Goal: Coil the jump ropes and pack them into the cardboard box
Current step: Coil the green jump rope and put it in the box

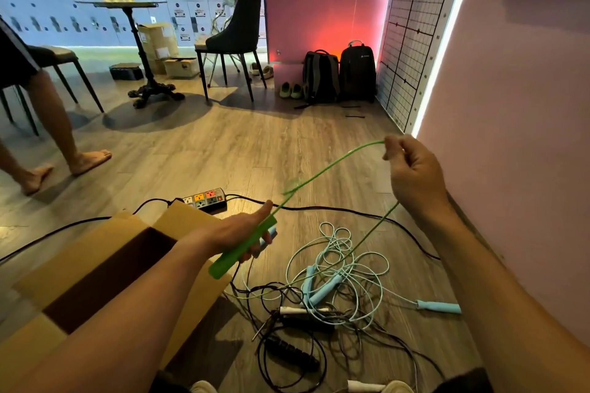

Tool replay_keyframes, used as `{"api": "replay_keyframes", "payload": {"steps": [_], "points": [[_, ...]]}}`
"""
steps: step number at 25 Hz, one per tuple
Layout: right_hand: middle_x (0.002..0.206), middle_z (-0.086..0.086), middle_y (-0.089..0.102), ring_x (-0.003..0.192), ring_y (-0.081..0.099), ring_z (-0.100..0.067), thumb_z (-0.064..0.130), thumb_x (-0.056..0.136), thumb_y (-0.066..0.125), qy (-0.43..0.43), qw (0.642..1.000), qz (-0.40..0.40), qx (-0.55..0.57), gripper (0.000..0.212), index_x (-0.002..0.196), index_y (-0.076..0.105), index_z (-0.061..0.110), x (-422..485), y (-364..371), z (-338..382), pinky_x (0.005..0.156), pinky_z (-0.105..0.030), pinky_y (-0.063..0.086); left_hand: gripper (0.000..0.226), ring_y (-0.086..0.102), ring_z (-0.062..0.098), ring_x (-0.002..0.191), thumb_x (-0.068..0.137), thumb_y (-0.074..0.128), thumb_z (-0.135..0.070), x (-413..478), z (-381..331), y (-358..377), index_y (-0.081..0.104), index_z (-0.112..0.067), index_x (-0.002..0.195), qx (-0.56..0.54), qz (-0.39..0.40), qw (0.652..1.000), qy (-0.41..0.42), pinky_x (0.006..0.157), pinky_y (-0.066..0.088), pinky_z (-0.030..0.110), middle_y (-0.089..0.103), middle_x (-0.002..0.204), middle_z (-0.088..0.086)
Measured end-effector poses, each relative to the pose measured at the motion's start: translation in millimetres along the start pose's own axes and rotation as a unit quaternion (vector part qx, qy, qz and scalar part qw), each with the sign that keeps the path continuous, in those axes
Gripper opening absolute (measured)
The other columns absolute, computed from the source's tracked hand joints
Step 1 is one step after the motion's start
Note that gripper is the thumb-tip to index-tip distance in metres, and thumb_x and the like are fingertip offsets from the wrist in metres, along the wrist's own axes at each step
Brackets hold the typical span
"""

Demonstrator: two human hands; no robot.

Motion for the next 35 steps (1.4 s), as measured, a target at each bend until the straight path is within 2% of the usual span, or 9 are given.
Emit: {"api": "replay_keyframes", "payload": {"steps": [4, 9, 12, 16, 20, 26, 31, 33, 35], "points": [[0.05, -0.001, 0.032, 0.049, 0.03, -0.018, 0.046, 0.104, 0.04, 0.051, 0.989, -0.091, -0.103, 0.061, 0.054, 0.029, 0.013, 4, -25, -23, 0.054, -0.035, 0.027, 0.081, 0.037, 0.013, 0.043, 0.081, 0.031, -0.083, -17, -18, 28, 0.059, -0.007, 0.082, -0.114, 0.129, 0.985, 0.017, 0.046, 0.038, 0.024, 0.042, 0.06, 0.004], [0.069, -0.006, 0.065, 0.071, 0.061, -0.029, 0.047, 0.105, 0.037, 0.103, 0.981, -0.056, -0.156, 0.061, 0.073, 0.07, 0.007, 5, -20, -48, 0.069, -0.037, 0.048, 0.058, 0.027, 0.005, 0.032, 0.078, 0.061, -0.071, -31, -63, 24, 0.051, -0.015, 0.065, -0.3, 0.197, 0.924, 0.129, 0.038, 0.03, 0.02, 0.033, 0.047, -0.005], [0.077, -0.006, 0.067, 0.081, 0.064, -0.03, 0.046, 0.104, 0.038, 0.104, 0.977, -0.032, -0.183, 0.052, 0.084, 0.073, 0.014, 6, -17, -51, 0.07, -0.036, 0.046, 0.045, 0.031, 0.003, 0.03, 0.076, 0.08, -0.05, -40, -73, 31, 0.052, -0.017, 0.066, -0.308, 0.26, 0.903, 0.151, 0.038, 0.034, 0.02, 0.036, 0.044, -0.009], [0.1, -0.003, 0.067, 0.088, 0.065, -0.023, 0.064, 0.098, 0.034, 0.126, 0.96, 0.216, -0.13, 0.055, 0.116, 0.065, 0.022, -17, 34, -46, 0.08, -0.038, 0.052, 0.037, 0.029, 0.003, 0.031, 0.077, 0.081, -0.041, -42, -77, 36, 0.053, -0.018, 0.066, -0.301, 0.24, 0.909, 0.157, 0.038, 0.027, 0.02, 0.035, 0.044, -0.009], [0.106, -0.002, 0.071, 0.093, 0.07, -0.017, 0.073, 0.085, 0.035, 0.106, 0.889, 0.445, 0.02, 0.068, 0.128, 0.056, 0.025, -71, 102, -5, 0.09, -0.032, 0.05, 0.037, 0.03, 0.004, 0.03, 0.079, 0.079, -0.038, -37, -78, 33, 0.052, -0.017, 0.067, -0.311, 0.194, 0.919, 0.147, 0.037, 0.033, 0.019, 0.034, 0.044, -0.007], [0.086, 0.008, 0.071, 0.076, 0.062, -0.003, 0.07, 0.079, 0.059, 0.043, 0.899, 0.437, 0.009, 0.058, 0.123, 0.063, 0.032, -67, 108, 14, 0.074, -0.027, 0.049, 0.027, 0.029, 0.006, 0.034, 0.086, 0.065, -0.033, -32, -71, 16, 0.051, -0.015, 0.071, -0.259, 0.057, 0.955, 0.131, 0.038, 0.028, 0.019, 0.034, 0.05, -0.004], [0.109, -0.006, 0.073, 0.093, 0.071, -0.021, 0.044, 0.089, 0.069, 0.228, 0.887, 0.372, 0.154, 0.042, 0.113, 0.068, 0.01, -75, 120, -8, 0.093, -0.042, 0.056, 0.027, 0.034, 0.011, 0.04, 0.096, 0.061, -0.025, -26, -65, 26, 0.052, -0.014, 0.073, -0.14, 0.046, 0.982, 0.119, 0.042, 0.034, 0.023, 0.039, 0.055, 0.001], [0.104, -0.009, 0.072, 0.083, 0.068, -0.02, 0.03, 0.09, 0.07, 0.278, 0.848, 0.384, 0.237, 0.034, 0.113, 0.068, 0.005, -79, 122, -7, 0.089, -0.037, 0.057, 0.029, 0.035, 0.012, 0.04, 0.094, 0.063, -0.029, -25, -68, 27, 0.052, -0.014, 0.072, -0.12, 0.046, 0.983, 0.127, 0.044, 0.035, 0.025, 0.04, 0.053, 0.0], [0.094, -0.005, 0.067, 0.075, 0.059, -0.013, 0.026, 0.092, 0.068, 0.252, 0.856, 0.393, 0.221, 0.027, 0.11, 0.069, 0.007, -75, 119, -4, 0.079, -0.031, 0.054, 0.029, 0.035, 0.012, 0.04, 0.094, 0.064, -0.03, -25, -71, 26, 0.052, -0.014, 0.073, -0.112, 0.04, 0.984, 0.135, 0.043, 0.035, 0.026, 0.04, 0.052, -0.001]]}}
Point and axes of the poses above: each hand's wrist, its own x-axis towards the middle knuckle, its own y-axis out of the palm, z = x × y, the point moved 9 cm from there along x, towards the middle knuckle
